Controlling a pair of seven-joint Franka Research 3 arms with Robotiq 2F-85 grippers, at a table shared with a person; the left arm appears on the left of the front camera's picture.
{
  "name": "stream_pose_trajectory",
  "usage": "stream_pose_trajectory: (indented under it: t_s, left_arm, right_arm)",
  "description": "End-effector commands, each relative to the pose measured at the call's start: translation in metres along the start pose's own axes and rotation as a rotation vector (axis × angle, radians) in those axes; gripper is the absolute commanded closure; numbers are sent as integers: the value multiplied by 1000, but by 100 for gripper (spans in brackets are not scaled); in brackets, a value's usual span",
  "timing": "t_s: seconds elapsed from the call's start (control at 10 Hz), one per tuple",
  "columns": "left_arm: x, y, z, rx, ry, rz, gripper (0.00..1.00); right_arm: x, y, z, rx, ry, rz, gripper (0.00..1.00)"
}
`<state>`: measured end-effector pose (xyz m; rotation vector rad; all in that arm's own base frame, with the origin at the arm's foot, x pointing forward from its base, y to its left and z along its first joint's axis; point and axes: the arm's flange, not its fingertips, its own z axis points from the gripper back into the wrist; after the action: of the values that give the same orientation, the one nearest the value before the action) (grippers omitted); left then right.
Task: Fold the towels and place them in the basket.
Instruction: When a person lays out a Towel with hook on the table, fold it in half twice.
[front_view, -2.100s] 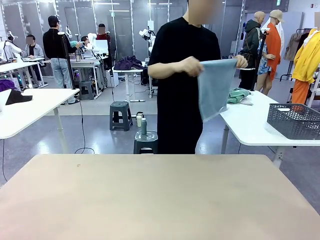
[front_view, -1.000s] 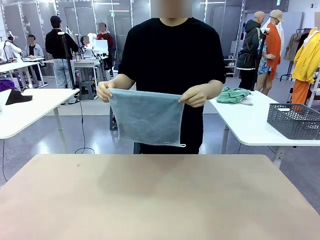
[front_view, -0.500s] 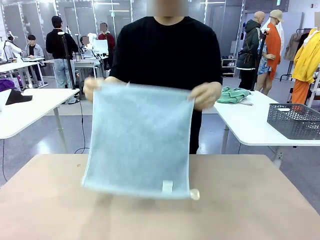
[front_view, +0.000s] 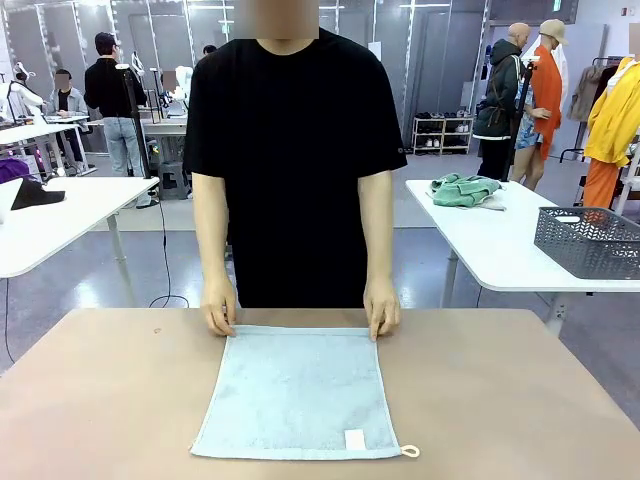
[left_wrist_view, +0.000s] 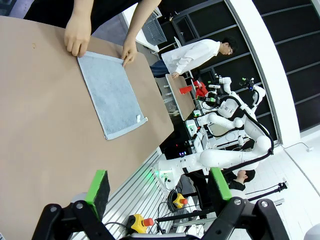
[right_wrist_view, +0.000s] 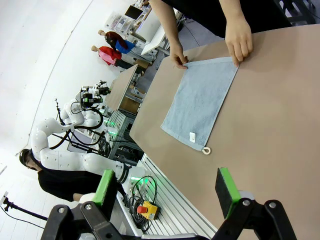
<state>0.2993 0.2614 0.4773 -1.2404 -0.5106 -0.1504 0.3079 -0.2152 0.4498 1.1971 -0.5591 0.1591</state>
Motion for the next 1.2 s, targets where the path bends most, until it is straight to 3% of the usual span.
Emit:
stream_pose_trajectory:
  t_s: [0.0, 0.7, 0.9, 1.1]
  left_arm:
    - [-2, 0, 2, -12, 9, -19, 0]
    - [0, 0, 0, 0, 0, 0, 0]
    - [4, -45, -14, 181, 85, -190, 0]
    - [8, -109, -53, 395, 215, -448, 0]
  right_arm:
    - [2, -1, 1, 12, -12, 20, 0]
    - [0, 0, 0, 0, 0, 0, 0]
    - [8, 31, -15, -92, 98, 164, 0]
    - [15, 83, -52, -207, 239, 361, 0]
